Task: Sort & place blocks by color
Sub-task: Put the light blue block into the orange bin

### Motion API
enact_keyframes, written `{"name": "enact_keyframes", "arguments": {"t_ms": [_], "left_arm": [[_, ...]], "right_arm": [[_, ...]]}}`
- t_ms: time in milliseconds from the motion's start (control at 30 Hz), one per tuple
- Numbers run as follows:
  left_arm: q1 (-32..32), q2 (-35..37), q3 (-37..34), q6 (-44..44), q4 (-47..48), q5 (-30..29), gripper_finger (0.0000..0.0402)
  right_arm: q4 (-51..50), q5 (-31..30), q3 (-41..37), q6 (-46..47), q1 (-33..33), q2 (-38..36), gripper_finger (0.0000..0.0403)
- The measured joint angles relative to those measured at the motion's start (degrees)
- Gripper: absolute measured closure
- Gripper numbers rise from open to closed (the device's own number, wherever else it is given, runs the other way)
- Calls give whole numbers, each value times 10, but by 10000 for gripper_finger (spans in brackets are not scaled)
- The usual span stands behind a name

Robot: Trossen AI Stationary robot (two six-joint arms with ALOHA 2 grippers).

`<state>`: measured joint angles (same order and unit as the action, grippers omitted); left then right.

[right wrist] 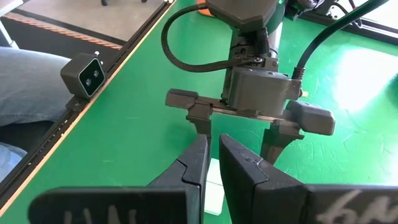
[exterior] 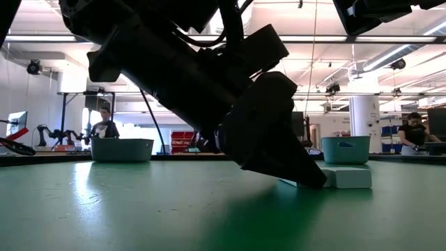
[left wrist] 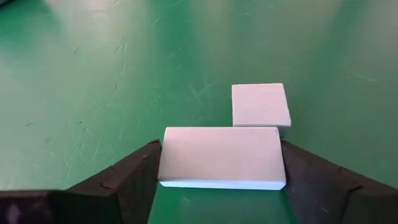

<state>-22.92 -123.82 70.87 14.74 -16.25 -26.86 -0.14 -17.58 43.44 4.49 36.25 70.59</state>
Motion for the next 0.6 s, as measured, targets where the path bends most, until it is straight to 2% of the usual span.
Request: {"name": "enact_keyframes", "arguments": {"t_ms": [200, 500, 600], "left_arm": [[0, 19, 7, 0, 43, -2, 126], [-13, 116, 16, 23, 227, -1, 123], [-22, 159, 17, 60, 300, 20, 123]], "right_arm": [[0, 0, 0, 0, 0, 0, 371], [0, 0, 0, 0, 0, 0, 371], [0, 0, 0, 0, 0, 0, 371]]}}
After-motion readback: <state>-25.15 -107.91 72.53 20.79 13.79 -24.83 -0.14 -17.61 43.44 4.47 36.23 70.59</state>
